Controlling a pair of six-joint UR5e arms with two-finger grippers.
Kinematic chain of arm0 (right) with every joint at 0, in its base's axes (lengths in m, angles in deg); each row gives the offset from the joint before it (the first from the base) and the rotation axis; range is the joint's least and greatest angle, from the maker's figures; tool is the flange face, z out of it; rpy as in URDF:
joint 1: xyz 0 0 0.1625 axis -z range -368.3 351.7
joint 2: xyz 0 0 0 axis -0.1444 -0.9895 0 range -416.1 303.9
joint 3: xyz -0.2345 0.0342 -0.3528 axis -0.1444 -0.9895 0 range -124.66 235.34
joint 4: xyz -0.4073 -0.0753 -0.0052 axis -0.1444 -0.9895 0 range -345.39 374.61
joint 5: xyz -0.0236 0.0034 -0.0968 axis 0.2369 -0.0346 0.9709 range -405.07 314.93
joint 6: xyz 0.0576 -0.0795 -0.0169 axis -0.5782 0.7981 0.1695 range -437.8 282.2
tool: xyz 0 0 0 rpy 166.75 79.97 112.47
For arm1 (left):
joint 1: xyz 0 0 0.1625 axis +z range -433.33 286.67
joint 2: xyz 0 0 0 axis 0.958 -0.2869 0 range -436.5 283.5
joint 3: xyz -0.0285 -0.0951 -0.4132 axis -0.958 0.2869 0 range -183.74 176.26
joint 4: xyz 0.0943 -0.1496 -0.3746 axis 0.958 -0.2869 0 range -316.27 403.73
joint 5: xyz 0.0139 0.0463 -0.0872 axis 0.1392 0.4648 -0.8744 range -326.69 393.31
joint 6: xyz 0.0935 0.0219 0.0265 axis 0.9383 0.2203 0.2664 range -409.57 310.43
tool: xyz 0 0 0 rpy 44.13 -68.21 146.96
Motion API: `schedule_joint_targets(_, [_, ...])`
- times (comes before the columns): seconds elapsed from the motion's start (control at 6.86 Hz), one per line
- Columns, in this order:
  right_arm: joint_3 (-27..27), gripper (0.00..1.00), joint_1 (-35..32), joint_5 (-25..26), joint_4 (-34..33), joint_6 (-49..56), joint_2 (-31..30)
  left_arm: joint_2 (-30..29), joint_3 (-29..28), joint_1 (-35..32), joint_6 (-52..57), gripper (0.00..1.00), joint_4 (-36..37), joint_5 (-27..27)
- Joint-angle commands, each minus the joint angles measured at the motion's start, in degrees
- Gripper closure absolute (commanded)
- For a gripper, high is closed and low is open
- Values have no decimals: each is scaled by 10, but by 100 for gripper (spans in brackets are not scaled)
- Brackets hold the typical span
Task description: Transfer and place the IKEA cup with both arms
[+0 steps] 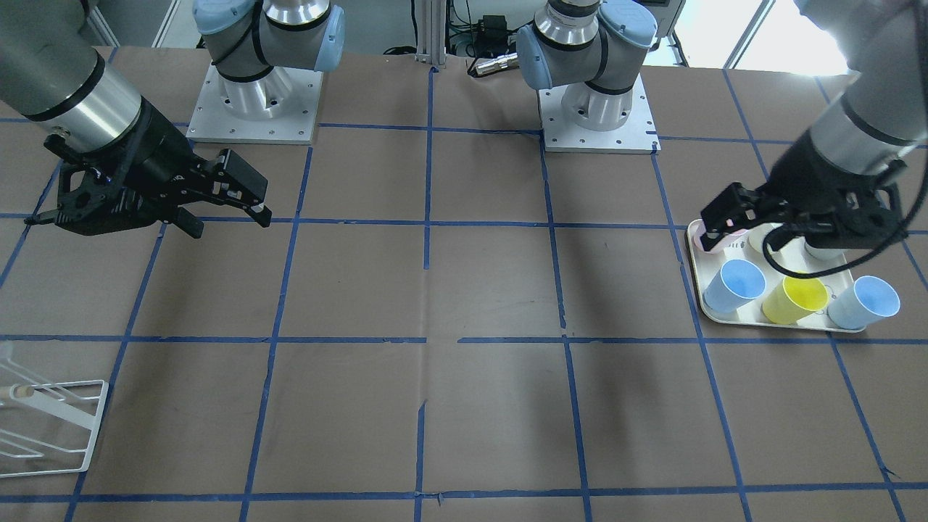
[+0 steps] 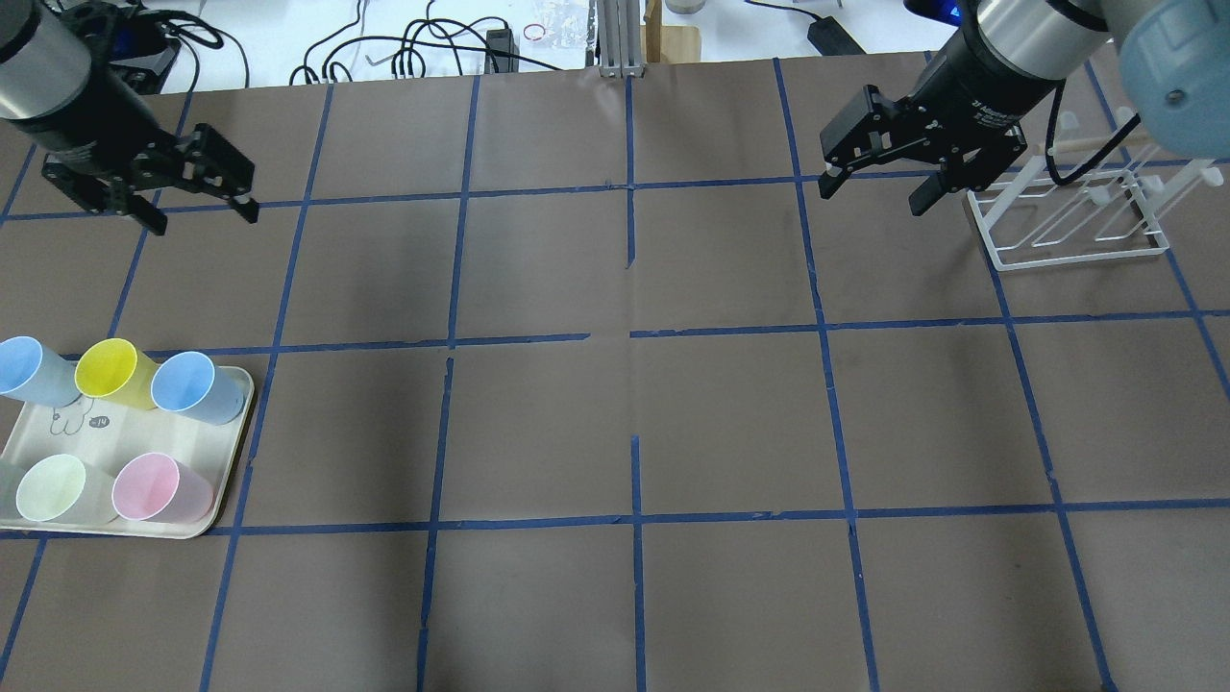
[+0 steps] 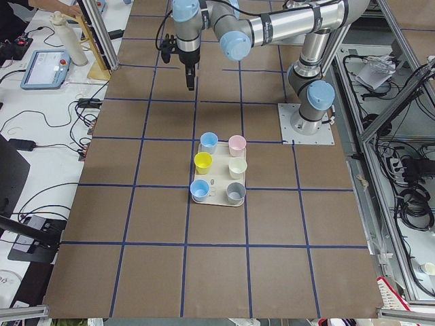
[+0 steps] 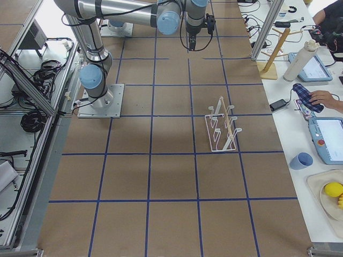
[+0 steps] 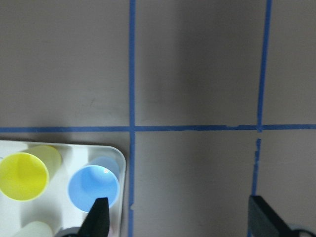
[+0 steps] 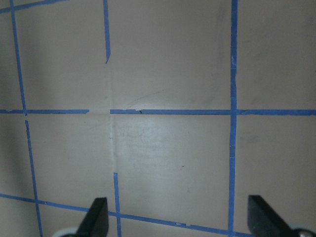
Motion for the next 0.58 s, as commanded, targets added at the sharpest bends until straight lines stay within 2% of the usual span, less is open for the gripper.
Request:
schedule_joint_targets(0.0, [1, 0, 0, 2, 0, 0, -2, 42, 6, -117, -112, 0, -11, 33])
schedule_joint_targets(0.44, [1, 0, 0, 3, 1, 0, -1, 71, 8, -122, -95, 0, -26, 27])
